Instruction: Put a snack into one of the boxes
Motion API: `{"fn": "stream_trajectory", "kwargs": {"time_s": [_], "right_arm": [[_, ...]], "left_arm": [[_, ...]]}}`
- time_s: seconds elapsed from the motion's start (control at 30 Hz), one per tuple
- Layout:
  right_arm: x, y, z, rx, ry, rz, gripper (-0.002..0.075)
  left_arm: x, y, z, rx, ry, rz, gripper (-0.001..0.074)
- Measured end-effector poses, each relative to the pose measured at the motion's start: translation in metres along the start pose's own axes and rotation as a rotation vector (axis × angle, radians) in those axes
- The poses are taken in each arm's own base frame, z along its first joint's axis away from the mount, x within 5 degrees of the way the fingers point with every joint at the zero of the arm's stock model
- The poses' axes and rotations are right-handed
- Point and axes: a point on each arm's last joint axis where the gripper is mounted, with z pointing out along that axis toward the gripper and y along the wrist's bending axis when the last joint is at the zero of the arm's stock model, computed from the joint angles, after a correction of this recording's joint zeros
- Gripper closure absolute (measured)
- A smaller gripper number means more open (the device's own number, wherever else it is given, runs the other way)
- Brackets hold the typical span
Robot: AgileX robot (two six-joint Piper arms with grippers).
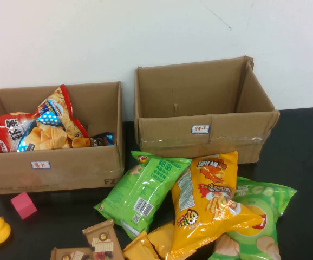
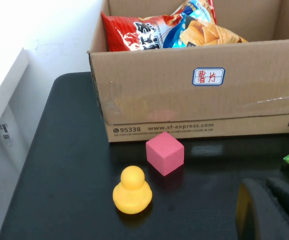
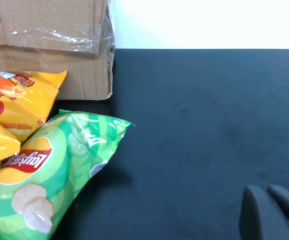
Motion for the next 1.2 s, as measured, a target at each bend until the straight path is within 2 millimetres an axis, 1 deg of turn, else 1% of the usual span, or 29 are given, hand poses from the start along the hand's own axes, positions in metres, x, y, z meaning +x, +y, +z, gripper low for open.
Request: {"fn": "stream_trajectory", "kwargs": {"time_s": [0.7, 0.8, 0.87, 0.97, 1.03, 1.1, 1.13, 1.2], "right_arm": [[0.0, 0.0, 0.0, 0.0, 0.0, 0.0, 0.0727], [-0.002, 0.001, 0.0, -0.007, -0.022, 0.03, 0.0727], [-0.01, 0.001, -0.004, -0.012, -0.047, 0.081, 0.0727], [-0.038, 0.0, -0.018, -0.023, -0.121, 0.173, 0.0727], [-0.064, 0.0, -0.036, -0.034, -0.175, 0.221, 0.0727], [-0.088, -0.001, -0.058, -0.043, -0.21, 0.243, 0.0727], [-0.098, -0.001, -0.069, -0.047, -0.219, 0.248, 0.0727], [-0.112, -0.001, -0.09, -0.051, -0.223, 0.248, 0.0727]], "left_arm": [[0.0, 0.0, 0.0, 0.0, 0.0, 0.0, 0.0736], [0.0, 0.0, 0.0, 0.0, 0.0, 0.0, 0.0736], [0.0, 0.0, 0.0, 0.0, 0.0, 0.0, 0.0736], [0.0, 0.0, 0.0, 0.0, 0.0, 0.0, 0.0736], [0.0, 0.0, 0.0, 0.0, 0.0, 0.0, 0.0736], [0.0, 0.0, 0.0, 0.0, 0.0, 0.0, 0.0736], [0.0, 0.0, 0.0, 0.0, 0.0, 0.0, 0.0736], [0.0, 0.0, 0.0, 0.0, 0.0, 0.0, 0.0736]]}}
